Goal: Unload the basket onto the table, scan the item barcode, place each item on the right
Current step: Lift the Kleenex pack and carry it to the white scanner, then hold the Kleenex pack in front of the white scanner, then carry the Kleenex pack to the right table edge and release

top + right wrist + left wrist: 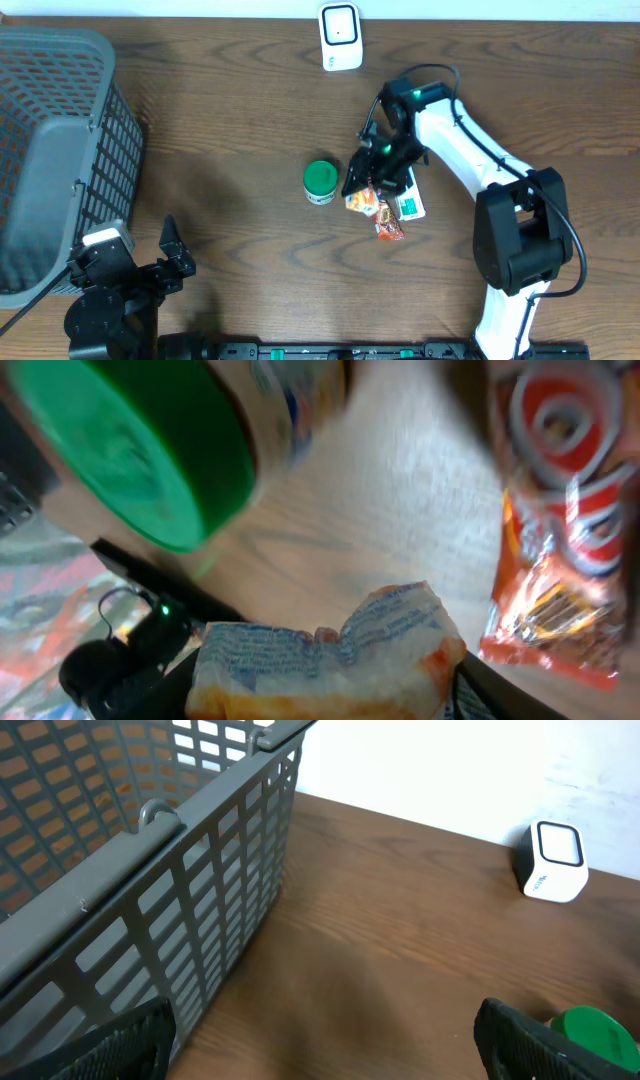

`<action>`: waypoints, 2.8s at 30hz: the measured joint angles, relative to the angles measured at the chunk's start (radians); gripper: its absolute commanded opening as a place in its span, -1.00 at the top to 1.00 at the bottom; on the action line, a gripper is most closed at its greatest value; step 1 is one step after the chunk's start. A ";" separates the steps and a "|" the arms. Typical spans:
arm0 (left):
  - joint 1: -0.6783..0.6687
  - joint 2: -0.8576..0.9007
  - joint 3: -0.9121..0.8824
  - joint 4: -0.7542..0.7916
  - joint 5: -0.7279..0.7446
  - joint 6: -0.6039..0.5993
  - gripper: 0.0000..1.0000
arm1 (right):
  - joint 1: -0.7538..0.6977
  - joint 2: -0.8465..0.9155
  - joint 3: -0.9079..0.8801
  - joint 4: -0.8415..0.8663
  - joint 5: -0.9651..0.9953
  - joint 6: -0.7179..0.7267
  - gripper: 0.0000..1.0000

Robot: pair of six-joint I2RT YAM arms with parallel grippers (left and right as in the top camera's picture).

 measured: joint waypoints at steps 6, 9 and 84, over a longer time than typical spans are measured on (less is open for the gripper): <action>0.000 0.000 0.000 0.000 0.000 0.000 -0.91 | -0.026 0.000 0.138 0.022 0.119 0.004 -0.12; 0.000 0.000 0.000 0.000 0.000 0.000 -0.91 | -0.026 0.000 0.215 0.076 0.180 0.007 -0.11; 0.000 0.004 0.000 -0.002 0.000 0.000 -0.91 | -0.591 -0.024 0.272 0.299 0.983 0.016 0.00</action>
